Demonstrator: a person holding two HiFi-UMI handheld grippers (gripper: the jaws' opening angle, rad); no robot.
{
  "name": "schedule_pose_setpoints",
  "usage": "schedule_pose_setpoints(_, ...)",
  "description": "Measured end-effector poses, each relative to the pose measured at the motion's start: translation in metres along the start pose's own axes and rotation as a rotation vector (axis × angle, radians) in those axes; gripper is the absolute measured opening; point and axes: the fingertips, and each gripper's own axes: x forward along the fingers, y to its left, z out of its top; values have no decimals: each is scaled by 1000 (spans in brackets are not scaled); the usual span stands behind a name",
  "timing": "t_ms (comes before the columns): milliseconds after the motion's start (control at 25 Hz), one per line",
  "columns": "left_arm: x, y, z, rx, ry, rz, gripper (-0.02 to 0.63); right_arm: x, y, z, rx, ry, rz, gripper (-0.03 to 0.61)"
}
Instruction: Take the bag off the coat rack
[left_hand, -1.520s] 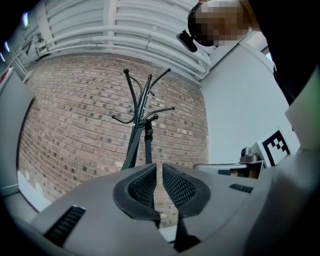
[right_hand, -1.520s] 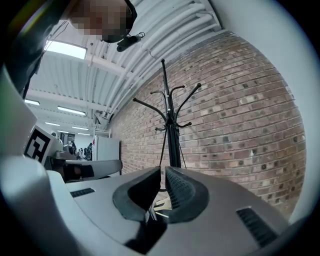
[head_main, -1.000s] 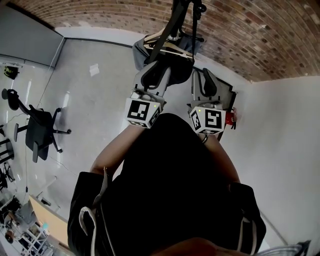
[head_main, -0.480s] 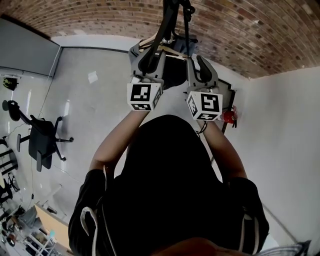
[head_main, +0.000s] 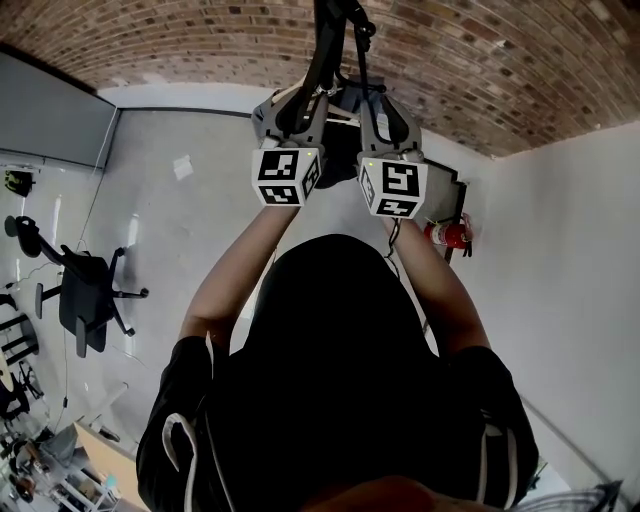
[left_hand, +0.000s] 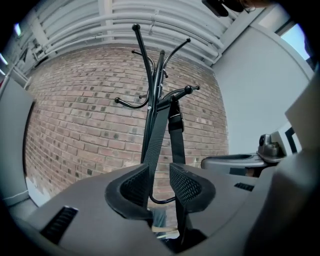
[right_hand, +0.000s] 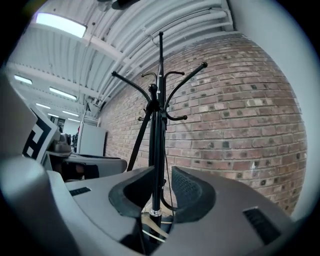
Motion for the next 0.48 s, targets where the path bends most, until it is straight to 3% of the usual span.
schedule_pose_setpoints(480, 21, 4, -5, 28, 34, 25, 120, 38, -11, -11, -42, 45, -12, 91)
